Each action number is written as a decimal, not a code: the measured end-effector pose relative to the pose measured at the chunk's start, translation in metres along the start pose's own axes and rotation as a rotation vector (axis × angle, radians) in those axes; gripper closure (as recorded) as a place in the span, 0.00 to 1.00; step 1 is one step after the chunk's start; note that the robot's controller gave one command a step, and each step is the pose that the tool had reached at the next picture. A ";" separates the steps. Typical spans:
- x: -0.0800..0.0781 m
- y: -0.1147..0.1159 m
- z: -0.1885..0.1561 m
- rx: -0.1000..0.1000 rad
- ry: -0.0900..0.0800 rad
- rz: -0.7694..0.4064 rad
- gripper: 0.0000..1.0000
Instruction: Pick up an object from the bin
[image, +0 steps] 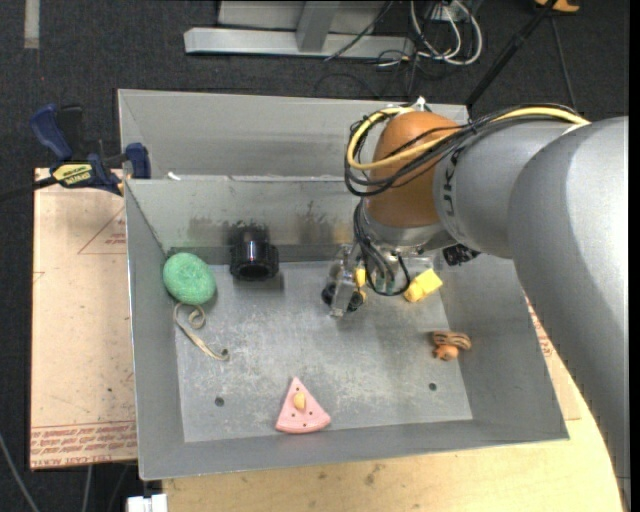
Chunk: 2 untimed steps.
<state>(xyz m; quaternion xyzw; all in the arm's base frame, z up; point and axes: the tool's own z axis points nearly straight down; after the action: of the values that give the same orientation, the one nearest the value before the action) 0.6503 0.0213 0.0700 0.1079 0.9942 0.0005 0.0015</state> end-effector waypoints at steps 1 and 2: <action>0.000 0.000 0.000 0.000 0.000 0.000 1.00; 0.016 0.007 -0.032 0.002 0.007 -0.009 1.00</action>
Offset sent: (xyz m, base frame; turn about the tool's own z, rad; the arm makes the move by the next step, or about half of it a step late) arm -0.0196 0.0181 0.0575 -0.0141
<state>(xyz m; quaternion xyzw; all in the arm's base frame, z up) 0.6363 0.0316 0.1019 0.1036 0.9946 -0.0003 -0.0021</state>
